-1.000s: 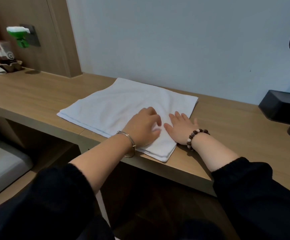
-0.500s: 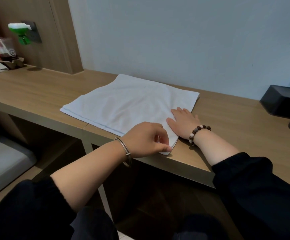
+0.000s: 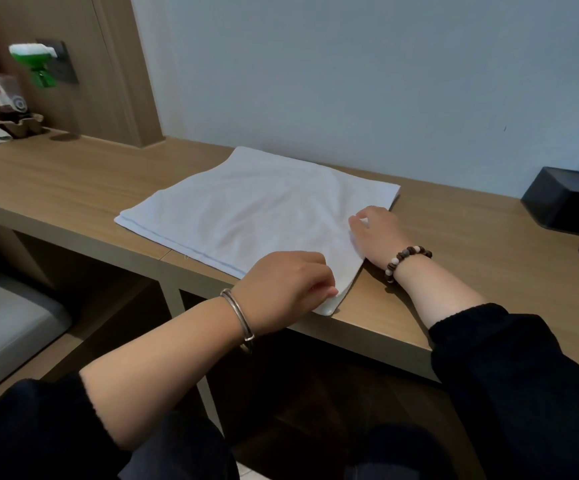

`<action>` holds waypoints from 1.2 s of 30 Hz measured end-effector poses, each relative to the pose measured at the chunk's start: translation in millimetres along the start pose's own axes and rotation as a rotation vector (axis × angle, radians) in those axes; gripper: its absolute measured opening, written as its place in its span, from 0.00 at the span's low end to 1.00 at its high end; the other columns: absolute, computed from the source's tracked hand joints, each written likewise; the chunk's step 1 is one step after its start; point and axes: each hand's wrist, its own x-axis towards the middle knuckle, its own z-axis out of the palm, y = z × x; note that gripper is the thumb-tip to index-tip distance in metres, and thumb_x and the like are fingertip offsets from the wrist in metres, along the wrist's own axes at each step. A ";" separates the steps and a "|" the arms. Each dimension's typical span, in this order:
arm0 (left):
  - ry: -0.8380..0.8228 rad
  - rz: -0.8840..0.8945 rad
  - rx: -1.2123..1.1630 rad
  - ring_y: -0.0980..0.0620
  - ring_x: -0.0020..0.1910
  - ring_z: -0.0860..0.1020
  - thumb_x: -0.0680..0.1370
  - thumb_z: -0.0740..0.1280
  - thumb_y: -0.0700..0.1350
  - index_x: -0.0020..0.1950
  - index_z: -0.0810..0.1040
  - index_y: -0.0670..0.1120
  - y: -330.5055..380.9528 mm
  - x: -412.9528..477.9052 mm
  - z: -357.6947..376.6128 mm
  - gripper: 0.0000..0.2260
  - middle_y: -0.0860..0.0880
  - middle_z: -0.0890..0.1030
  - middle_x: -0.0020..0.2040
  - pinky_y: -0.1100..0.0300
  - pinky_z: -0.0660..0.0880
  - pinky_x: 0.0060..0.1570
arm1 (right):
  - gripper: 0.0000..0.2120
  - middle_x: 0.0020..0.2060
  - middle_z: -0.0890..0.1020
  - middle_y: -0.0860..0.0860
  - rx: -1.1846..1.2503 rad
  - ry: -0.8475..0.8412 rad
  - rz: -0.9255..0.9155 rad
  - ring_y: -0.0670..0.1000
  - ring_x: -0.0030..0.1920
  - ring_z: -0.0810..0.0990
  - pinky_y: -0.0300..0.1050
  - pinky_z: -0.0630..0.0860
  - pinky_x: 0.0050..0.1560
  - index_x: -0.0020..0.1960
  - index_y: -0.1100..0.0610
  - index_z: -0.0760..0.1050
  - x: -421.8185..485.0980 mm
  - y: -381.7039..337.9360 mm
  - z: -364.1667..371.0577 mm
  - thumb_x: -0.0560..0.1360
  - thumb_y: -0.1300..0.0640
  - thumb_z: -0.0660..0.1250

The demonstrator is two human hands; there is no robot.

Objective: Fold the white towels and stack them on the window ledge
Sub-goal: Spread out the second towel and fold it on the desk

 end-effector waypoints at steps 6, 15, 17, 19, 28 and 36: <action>-0.017 0.028 -0.024 0.53 0.35 0.76 0.71 0.63 0.60 0.39 0.81 0.47 0.6 -6.1 3.4 0.17 0.53 0.78 0.36 0.61 0.73 0.29 | 0.18 0.55 0.78 0.57 -0.116 -0.022 -0.022 0.58 0.57 0.75 0.55 0.71 0.59 0.58 0.61 0.74 -0.2 0.8 2.3 0.80 0.50 0.53; -0.178 -0.222 -0.245 0.60 0.38 0.72 0.68 0.77 0.50 0.44 0.81 0.46 -1.5 2.8 -0.6 0.11 0.57 0.74 0.38 0.62 0.71 0.41 | 0.22 0.64 0.74 0.56 -0.160 -0.027 -0.049 0.56 0.64 0.71 0.52 0.68 0.64 0.69 0.61 0.68 2.7 2.6 2.8 0.81 0.49 0.54; -0.157 -0.196 -0.200 0.60 0.37 0.71 0.68 0.76 0.51 0.44 0.81 0.46 -0.4 2.8 3.1 0.12 0.58 0.73 0.37 0.64 0.70 0.39 | 0.21 0.63 0.75 0.57 -0.153 -0.014 -0.045 0.56 0.63 0.72 0.52 0.69 0.63 0.67 0.62 0.69 5.5 3.9 2.6 0.81 0.49 0.54; -0.105 -0.182 -0.139 0.59 0.38 0.70 0.68 0.75 0.52 0.44 0.81 0.45 2.5 6.3 6.9 0.13 0.56 0.73 0.38 0.63 0.69 0.39 | 0.21 0.64 0.74 0.57 -0.147 0.008 -0.035 0.57 0.64 0.71 0.53 0.69 0.64 0.67 0.62 0.69 9.7 5.1 0.5 0.81 0.50 0.54; -0.092 -0.314 0.005 0.51 0.49 0.77 0.73 0.71 0.55 0.49 0.82 0.48 22.3 60.0 34.4 0.12 0.51 0.80 0.48 0.59 0.69 0.45 | 0.19 0.61 0.76 0.56 0.024 0.175 0.056 0.57 0.61 0.73 0.52 0.70 0.62 0.66 0.59 0.71 21.1 25.3 -27.5 0.80 0.52 0.55; 0.047 -0.428 -0.030 0.47 0.54 0.75 0.76 0.63 0.45 0.51 0.83 0.46 -25.6 27.5 4.3 0.10 0.47 0.81 0.51 0.58 0.68 0.53 | 0.21 0.67 0.70 0.56 -0.283 -0.196 -0.080 0.57 0.66 0.68 0.52 0.66 0.62 0.70 0.56 0.64 -0.7 6.2 -7.0 0.81 0.47 0.50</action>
